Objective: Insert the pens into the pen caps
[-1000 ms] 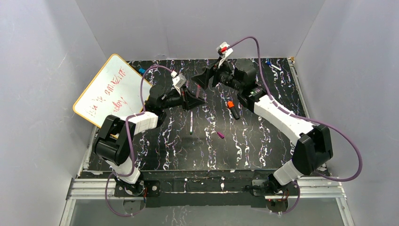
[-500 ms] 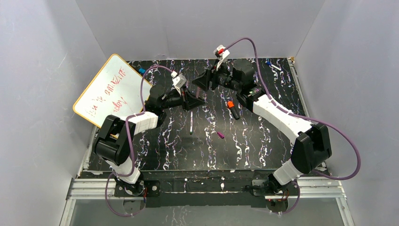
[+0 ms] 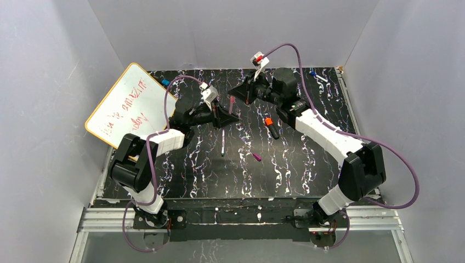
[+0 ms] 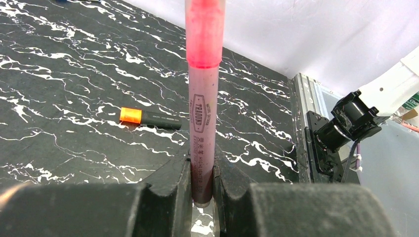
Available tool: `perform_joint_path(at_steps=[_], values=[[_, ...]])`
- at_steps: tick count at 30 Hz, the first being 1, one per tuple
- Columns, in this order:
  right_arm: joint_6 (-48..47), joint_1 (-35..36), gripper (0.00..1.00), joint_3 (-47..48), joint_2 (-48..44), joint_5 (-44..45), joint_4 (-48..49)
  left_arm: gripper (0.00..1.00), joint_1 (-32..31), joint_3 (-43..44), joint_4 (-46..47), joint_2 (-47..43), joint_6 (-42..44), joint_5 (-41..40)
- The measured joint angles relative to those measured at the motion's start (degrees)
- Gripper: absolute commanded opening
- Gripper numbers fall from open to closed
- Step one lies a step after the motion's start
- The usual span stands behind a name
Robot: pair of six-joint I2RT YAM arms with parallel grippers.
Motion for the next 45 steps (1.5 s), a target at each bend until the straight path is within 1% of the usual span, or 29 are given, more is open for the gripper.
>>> perform_joint_path(at_steps=[8,14,19,33,45], values=[[0.1,-0.6,0.01,0.0,0.3,0.0,1.7,0.0,0.2,3.6,-5.3,0.3,2.2,0.5],[0.1,-0.9,0.01,-0.9,0.3,0.7,6.3,0.0,1.0,8.2,-9.5,1.3,3.6,2.2],[0.3,-0.9,0.01,-2.5,0.2,2.1,9.5,0.0,1.2,10.4,-11.7,2.1,4.3,2.8],[0.2,1.2,0.01,-6.1,0.2,6.8,16.5,0.0,1.2,12.1,-15.8,2.3,5.6,2.7],[-0.7,2.2,0.01,-7.4,0.2,8.0,19.4,0.0,1.2,12.7,-17.3,1.8,6.2,2.6]])
